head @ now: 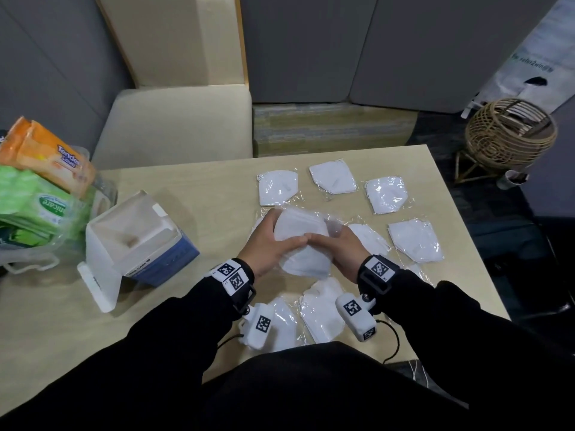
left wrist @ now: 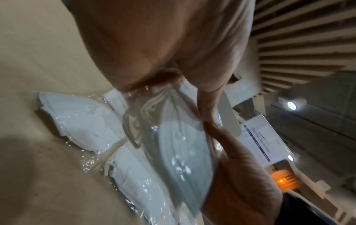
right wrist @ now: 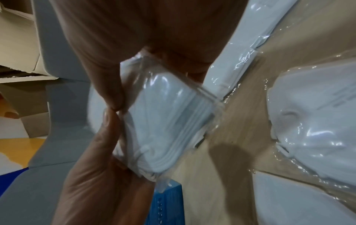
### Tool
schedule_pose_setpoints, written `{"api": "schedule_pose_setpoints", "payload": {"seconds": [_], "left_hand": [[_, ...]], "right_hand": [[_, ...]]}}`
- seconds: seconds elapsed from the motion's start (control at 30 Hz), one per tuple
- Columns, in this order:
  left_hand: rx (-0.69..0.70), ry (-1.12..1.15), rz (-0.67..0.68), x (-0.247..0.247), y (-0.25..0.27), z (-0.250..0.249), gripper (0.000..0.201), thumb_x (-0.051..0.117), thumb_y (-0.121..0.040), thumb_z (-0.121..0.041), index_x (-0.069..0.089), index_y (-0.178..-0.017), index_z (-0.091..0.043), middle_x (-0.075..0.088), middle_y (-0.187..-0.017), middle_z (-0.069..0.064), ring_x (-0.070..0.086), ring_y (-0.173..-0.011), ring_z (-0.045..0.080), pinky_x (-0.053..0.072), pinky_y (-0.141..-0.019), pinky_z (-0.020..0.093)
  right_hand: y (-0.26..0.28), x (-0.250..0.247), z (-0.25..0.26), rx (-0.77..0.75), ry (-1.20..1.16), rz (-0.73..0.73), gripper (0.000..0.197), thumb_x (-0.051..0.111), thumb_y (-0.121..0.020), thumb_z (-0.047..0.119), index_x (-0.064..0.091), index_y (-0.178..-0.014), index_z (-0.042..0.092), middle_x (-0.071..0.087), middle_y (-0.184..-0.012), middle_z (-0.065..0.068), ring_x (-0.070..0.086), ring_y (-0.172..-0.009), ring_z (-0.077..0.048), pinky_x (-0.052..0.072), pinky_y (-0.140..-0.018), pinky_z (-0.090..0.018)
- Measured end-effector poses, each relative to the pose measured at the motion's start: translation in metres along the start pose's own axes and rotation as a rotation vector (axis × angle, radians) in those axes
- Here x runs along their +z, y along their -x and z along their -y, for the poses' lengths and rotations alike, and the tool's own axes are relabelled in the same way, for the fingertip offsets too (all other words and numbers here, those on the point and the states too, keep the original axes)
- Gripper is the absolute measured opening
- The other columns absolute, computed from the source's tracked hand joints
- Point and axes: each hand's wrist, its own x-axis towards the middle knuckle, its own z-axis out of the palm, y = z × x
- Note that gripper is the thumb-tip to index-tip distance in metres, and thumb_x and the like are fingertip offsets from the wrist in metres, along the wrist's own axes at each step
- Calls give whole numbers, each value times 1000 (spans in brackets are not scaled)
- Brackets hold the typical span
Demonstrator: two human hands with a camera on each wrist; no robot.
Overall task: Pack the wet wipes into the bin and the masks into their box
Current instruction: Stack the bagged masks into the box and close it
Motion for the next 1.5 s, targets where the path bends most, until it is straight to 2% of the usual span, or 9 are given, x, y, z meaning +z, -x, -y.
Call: {"api": "schedule_pose_setpoints", "payload": {"seconds": [0.17,0.33,0.53,0.83,0.93,1.07,1.17,1.37,1.5], "left_hand": [[-77,69,-75,5,-5,21,62,83,-77,-38,50,-128,-29,67,-127,6,68,-116,24,55,-102,52],[-237,171,-87,0,-19,30,52,74,-93,-37,53,-139,-25,65,-124,3,67,-113,24,57,-93,39],[-222,-783,-317,-41,-56,61,54,76,-85,-26,56,-134,-20,48,-137,8,54,-124,30,45,-102,37],[-287,-1156,-215,-31,-65,81,86,81,-80,-40,35,-146,-10,48,-139,15,48,-129,37,46,-97,46],[-456,-1007,-263,-35,-65,78,90,92,-66,-40,44,-137,-11,59,-129,13,60,-119,35,50,-95,42],[-388,-547,-235,-51,-62,67,51,82,-79,-19,64,-127,-11,69,-122,8,68,-110,33,53,-85,32],[-417,-48,-135,-60,-49,35,41,67,-92,1,61,-129,-16,69,-118,14,71,-82,33,62,-57,34],[-172,-122,-75,-81,-31,-31,41,78,-83,0,71,-117,-21,74,-99,4,69,-84,21,57,-63,32],[-132,-185,94,-80,-25,-63,43,66,-84,6,76,-117,-20,74,-103,0,66,-90,16,56,-78,34]], "right_hand": [[-3,-6,-3,61,-19,112,41,76,-86,2,67,-126,8,73,-121,-18,71,-110,-33,57,-98,-42],[-8,-19,-12,138,36,-82,42,78,-82,-3,67,-122,3,76,-114,-19,73,-107,-39,57,-99,-52],[-3,-57,-16,257,-119,-333,45,76,-83,-6,63,-126,-1,74,-114,-26,75,-96,-39,63,-71,-47],[2,-72,-31,287,-168,-392,41,76,-82,-7,67,-122,-1,76,-108,-22,74,-101,-41,60,-88,-54],[-1,-68,-32,274,-184,-373,41,74,-84,-8,66,-123,1,76,-111,-23,73,-103,-41,62,-81,-49],[-7,-63,-32,258,-193,-374,41,75,-84,-5,66,-123,3,76,-112,-22,74,-102,-40,62,-79,-48],[-12,-60,-29,255,-198,-374,41,77,-85,-1,67,-124,4,76,-113,-21,75,-101,-39,61,-86,-52],[-18,-49,-13,206,-222,-372,32,78,-86,5,70,-117,9,78,-108,-15,76,-96,-33,62,-77,-44],[-18,-45,-5,205,-198,-313,40,79,-85,8,68,-123,4,77,-110,-18,75,-100,-35,61,-88,-49]]}}
